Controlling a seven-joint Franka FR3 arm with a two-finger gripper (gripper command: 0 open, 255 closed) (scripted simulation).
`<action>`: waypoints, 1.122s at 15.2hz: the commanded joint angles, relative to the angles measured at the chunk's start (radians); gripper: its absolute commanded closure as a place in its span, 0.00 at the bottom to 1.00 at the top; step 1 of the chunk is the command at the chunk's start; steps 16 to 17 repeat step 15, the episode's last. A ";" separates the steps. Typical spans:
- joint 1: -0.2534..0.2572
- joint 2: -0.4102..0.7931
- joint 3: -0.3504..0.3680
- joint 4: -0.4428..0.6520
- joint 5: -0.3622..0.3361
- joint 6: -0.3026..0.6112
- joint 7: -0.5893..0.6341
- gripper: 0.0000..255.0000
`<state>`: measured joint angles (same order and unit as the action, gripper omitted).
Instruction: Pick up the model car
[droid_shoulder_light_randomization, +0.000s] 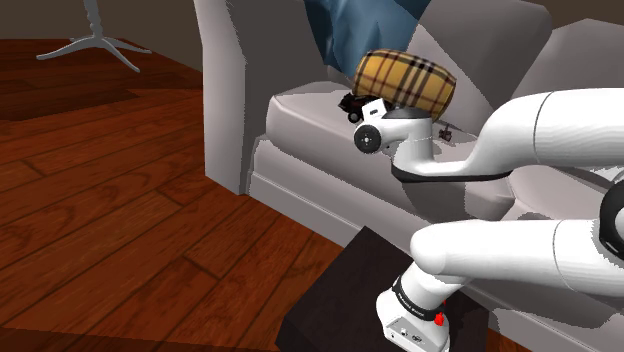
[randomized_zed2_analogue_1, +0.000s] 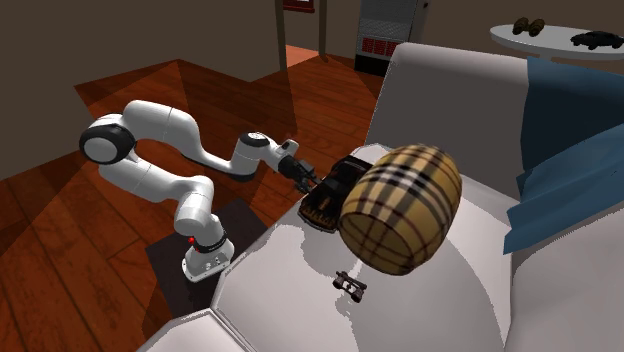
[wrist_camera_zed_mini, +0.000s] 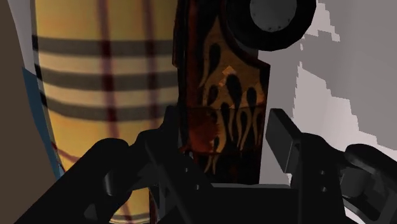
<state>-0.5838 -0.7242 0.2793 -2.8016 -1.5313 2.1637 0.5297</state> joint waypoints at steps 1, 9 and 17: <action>0.001 -0.011 -0.009 0.010 0.010 0.005 -0.027 1.00; 0.012 -0.060 -0.038 0.064 0.064 0.010 -0.153 1.00; 0.016 -0.078 -0.051 0.096 0.090 0.009 -0.214 1.00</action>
